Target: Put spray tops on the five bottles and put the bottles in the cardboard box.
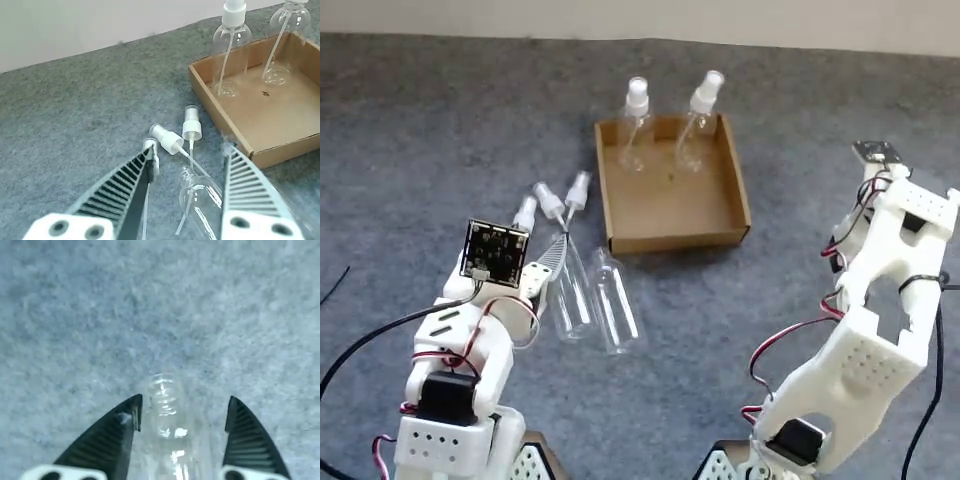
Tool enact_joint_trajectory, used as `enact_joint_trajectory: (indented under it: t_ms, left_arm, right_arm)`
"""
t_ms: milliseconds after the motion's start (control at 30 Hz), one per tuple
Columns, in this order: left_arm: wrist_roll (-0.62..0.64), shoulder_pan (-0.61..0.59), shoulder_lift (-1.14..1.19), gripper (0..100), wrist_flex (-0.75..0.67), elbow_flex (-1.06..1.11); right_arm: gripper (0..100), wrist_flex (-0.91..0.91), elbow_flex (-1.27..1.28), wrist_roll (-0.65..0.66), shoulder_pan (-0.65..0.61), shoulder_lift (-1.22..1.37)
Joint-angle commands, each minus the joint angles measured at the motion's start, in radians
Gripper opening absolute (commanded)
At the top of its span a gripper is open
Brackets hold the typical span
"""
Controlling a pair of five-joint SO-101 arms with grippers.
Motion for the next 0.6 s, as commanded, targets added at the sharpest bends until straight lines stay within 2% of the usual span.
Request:
enact_joint_trajectory:
  t_ms: [0, 300, 467, 567]
  left_arm:
    - [-0.008, -0.012, -0.002, 21, -0.031, -0.004]
    - [-0.008, -0.012, -0.002, 21, -0.031, -0.004]
    - [-0.008, -0.012, -0.002, 21, -0.031, -0.004]
    - [-0.008, -0.012, -0.002, 21, -0.031, -0.004]
  right_arm:
    - [21.3, 0.111, -0.051, 0.097, 0.030, -0.018]
    - [21.9, 0.148, -0.053, 0.163, 0.025, -0.022]
    - [30.7, 0.249, -0.059, 0.249, 0.025, -0.022]
    - [31.0, 0.255, -0.054, 0.295, 0.025, -0.022]
